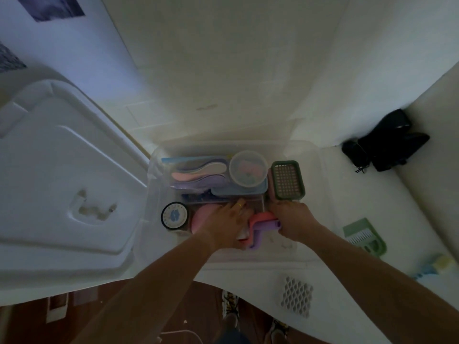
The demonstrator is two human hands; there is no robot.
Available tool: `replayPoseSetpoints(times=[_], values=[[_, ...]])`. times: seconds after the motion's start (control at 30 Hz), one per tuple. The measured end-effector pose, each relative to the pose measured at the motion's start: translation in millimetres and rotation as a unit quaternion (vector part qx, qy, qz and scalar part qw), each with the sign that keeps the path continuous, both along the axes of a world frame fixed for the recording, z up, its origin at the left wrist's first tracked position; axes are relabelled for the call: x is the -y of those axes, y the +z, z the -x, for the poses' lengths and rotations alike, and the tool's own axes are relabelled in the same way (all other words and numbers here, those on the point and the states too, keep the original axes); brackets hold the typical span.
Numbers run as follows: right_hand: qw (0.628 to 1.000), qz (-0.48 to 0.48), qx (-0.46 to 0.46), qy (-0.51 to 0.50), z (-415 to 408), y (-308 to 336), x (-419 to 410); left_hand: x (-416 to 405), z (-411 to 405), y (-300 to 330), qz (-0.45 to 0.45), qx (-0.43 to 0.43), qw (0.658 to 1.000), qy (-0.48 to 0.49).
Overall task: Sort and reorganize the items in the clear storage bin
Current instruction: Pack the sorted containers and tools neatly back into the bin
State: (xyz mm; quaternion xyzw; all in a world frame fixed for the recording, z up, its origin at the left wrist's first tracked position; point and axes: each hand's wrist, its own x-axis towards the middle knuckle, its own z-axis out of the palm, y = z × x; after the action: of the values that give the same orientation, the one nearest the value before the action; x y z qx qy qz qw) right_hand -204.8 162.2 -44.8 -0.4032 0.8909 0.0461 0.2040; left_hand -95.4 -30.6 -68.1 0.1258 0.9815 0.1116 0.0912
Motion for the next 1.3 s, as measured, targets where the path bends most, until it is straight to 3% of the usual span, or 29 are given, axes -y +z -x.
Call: replayPoseSetpoints(times=[0.13,0.23,0.37,0.57,0.63,0.77,0.93,1.13,1.3], values=[[1.000,-0.013,0.029,-0.003,-1,-4,-5,-1,3,3,0.002,0.059,0.998,0.008],[0.996,-0.005,0.086,-0.002,6,-3,-6,0,4,5,0.010,0.036,0.999,-0.003],[0.983,0.095,0.148,-0.045,12,-1,-4,-1,2,2,0.009,0.029,1.000,-0.004],[0.967,0.222,0.096,-0.078,-3,9,4,0,6,-11,0.001,0.052,0.998,0.019],[0.953,0.249,0.060,-0.164,-10,11,-1,-1,5,-11,-0.010,0.050,0.998,0.038],[0.911,0.242,0.066,-0.328,-19,16,-10,-2,3,-9,-0.031,0.022,0.998,0.051],[0.856,0.198,0.204,-0.431,-21,22,-7,-1,2,-12,-0.028,0.031,0.998,0.057],[0.831,0.280,0.171,-0.449,-29,22,-5,-1,2,-11,-0.029,0.039,0.997,0.063],[0.822,0.257,0.247,-0.445,-25,14,-3,-1,1,-11,-0.005,0.042,0.998,0.054]])
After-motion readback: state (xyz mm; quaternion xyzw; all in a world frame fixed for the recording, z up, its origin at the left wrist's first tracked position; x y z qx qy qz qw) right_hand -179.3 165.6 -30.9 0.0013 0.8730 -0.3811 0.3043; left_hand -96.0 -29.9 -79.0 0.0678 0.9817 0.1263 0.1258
